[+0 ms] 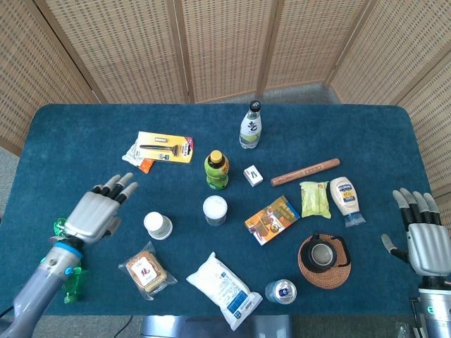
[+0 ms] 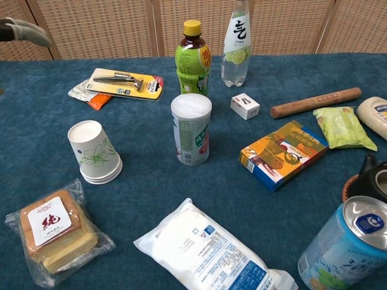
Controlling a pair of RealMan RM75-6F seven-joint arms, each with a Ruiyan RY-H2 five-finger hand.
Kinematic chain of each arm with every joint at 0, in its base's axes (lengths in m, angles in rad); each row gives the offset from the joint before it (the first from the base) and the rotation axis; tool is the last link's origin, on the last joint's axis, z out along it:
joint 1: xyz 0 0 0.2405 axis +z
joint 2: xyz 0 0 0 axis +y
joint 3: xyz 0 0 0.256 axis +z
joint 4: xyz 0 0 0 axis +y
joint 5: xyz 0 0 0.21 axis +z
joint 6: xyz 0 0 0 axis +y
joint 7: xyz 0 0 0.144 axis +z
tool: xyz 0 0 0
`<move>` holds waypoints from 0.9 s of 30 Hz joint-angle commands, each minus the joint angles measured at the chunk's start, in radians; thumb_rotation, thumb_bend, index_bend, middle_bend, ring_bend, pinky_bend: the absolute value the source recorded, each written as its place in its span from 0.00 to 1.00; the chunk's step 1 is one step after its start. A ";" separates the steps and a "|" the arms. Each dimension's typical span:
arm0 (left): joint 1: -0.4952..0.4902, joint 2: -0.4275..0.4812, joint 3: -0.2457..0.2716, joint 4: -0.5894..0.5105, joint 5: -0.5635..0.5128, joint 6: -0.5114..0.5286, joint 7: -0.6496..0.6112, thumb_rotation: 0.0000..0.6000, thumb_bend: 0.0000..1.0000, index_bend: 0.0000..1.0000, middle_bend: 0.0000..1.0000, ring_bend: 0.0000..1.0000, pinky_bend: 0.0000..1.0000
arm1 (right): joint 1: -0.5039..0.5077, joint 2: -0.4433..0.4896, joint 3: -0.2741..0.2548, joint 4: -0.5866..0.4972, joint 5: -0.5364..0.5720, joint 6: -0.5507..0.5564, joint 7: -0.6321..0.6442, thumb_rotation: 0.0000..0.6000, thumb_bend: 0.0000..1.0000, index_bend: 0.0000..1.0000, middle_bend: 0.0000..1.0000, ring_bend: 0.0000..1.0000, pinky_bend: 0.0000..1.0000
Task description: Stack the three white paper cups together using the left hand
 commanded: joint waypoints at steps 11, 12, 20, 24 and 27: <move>0.394 0.010 0.102 0.324 0.364 0.324 -0.438 1.00 0.50 0.00 0.00 0.00 0.22 | 0.001 -0.003 -0.004 0.004 0.001 -0.008 -0.006 1.00 0.31 0.00 0.00 0.00 0.00; 0.412 0.003 0.099 0.336 0.368 0.340 -0.459 1.00 0.50 0.00 0.00 0.00 0.20 | 0.001 -0.003 -0.004 0.004 0.001 -0.007 -0.007 1.00 0.31 0.00 0.00 0.00 0.00; 0.527 -0.018 0.062 0.401 0.383 0.426 -0.598 1.00 0.50 0.00 0.00 0.00 0.14 | 0.000 0.002 0.001 0.001 0.007 -0.005 0.003 1.00 0.31 0.00 0.00 0.00 0.00; 0.544 -0.008 0.043 0.414 0.391 0.421 -0.609 1.00 0.50 0.00 0.00 0.00 0.14 | 0.000 0.001 0.001 0.002 0.010 -0.009 0.004 1.00 0.31 0.00 0.00 0.00 0.00; 0.554 -0.004 0.030 0.419 0.392 0.411 -0.612 1.00 0.51 0.00 0.00 0.00 0.14 | 0.001 0.000 -0.001 0.001 0.005 -0.009 0.000 1.00 0.31 0.00 0.00 0.00 0.00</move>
